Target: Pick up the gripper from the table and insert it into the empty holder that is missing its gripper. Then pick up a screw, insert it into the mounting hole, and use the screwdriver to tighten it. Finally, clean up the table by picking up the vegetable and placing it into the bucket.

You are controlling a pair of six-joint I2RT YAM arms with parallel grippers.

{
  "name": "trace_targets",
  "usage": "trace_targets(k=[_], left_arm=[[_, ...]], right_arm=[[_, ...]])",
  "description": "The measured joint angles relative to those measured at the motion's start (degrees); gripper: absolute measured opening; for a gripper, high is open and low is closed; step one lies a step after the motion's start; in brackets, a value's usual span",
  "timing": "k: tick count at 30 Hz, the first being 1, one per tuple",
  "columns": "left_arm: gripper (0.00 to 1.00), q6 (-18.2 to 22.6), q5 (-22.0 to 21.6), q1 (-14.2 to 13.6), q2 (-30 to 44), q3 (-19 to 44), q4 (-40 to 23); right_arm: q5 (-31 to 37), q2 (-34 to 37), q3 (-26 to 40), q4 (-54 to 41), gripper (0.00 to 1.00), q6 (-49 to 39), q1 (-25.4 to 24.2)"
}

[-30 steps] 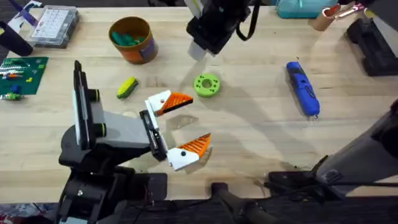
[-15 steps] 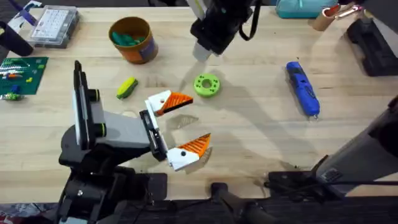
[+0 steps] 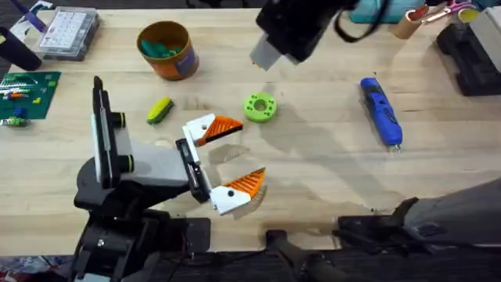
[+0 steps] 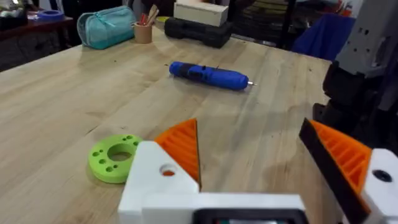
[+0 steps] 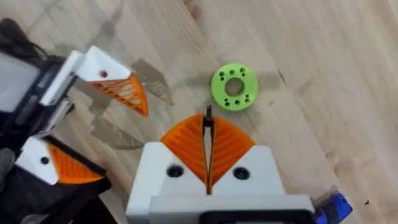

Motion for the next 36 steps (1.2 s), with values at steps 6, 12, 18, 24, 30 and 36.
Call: trace_targets(k=[6,12,18,24,30,36], left_arm=[[0.985,0.01,0.0,0.0,0.0,0.02,0.0],[0.985,0.01,0.01,0.0,-0.01,0.01,0.0],[0.985,0.01,0.0,0.0,0.0,0.02,0.0],[0.985,0.01,0.0,0.0,0.0,0.02,0.0],[0.985,-0.01,0.0,0.0,0.0,0.02,0.0],[0.985,0.01,0.0,0.0,0.0,0.02,0.0]], right_arm=[[0.16,-1.88,0.36,-0.92,0.012,1.11,3.96],[0.08,-1.31,0.89,-1.55,0.012,3.56,9.67],[0.07,-1.32,2.52,-2.4,0.012,6.54,13.06],[0.08,-1.32,2.55,-2.9,0.012,8.83,14.81],[0.08,-1.24,2.57,-2.66,0.012,9.9,15.85],[0.08,0.97,2.64,-2.38,0.012,10.4,16.03]])
